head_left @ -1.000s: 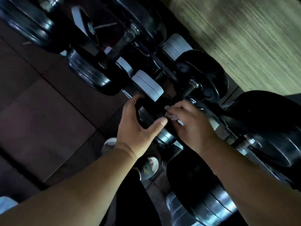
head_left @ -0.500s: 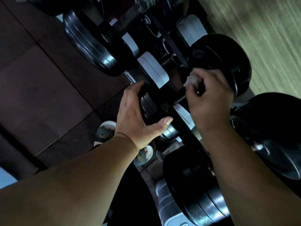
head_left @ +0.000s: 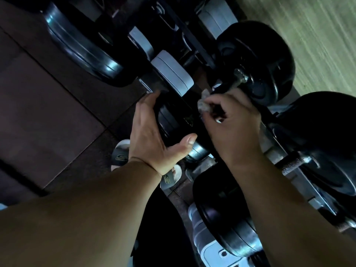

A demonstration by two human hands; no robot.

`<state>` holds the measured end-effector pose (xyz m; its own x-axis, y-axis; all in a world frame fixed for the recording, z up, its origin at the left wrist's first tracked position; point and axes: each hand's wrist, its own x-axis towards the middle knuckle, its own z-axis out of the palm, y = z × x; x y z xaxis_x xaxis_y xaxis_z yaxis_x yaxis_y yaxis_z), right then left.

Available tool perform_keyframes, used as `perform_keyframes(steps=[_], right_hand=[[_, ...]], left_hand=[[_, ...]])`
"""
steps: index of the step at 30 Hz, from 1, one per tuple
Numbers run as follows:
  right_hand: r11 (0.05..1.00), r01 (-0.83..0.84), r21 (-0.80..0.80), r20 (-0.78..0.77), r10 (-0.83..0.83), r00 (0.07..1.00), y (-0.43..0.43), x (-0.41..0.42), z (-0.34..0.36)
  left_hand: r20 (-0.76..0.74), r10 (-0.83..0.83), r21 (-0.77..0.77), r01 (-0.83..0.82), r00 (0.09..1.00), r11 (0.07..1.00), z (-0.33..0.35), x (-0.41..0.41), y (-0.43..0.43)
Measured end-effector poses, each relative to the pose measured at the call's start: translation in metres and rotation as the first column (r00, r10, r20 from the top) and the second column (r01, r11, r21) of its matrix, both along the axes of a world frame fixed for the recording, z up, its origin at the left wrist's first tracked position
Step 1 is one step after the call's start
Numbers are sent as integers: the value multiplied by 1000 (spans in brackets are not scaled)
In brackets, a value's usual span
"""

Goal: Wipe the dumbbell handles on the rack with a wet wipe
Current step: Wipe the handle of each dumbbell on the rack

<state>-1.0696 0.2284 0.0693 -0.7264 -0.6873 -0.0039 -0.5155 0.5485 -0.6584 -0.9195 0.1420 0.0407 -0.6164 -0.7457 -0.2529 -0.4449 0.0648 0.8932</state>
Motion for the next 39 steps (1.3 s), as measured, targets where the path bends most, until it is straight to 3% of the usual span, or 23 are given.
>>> perform_keyframes(steps=[4, 8, 10, 12, 15, 22, 29, 35, 39], right_hand=[[959, 284, 19, 19, -284, 959, -5, -13, 6], [934, 347, 85, 81, -354, 932, -5, 17, 5], [895, 427, 132, 227, -446, 866, -4, 17, 7], [808, 585, 74, 321, -575, 753, -6, 5, 4], [680, 733, -24, 337, -685, 646, -16, -9, 2], [701, 695, 160, 538, -652, 534, -9, 43, 13], [499, 865, -43, 466, -756, 459, -25, -3, 2], [686, 720, 103, 535, -648, 542, -9, 40, 5], [667, 742, 63, 477, -673, 565, -12, 33, 5]], left_hand=[[-1, 1, -2, -1, 1000, 1000, -2, -1, 1], [-14, -23, -30, 22, 1000, 999, -5, 2, -3], [-7, -24, -23, 24, 1000, 999, -6, 2, -3], [-8, -30, -30, 30, 1000, 999, -7, 2, -1], [-33, -38, -42, 37, 999, 998, -8, 2, -2], [-78, -65, -71, 59, 995, 996, -16, 2, -3], [-76, -87, -65, 82, 993, 995, -17, 4, -6], [-80, -96, -102, 88, 992, 991, -16, 4, -5], [-86, -87, -92, 79, 993, 993, -14, 4, -5]])
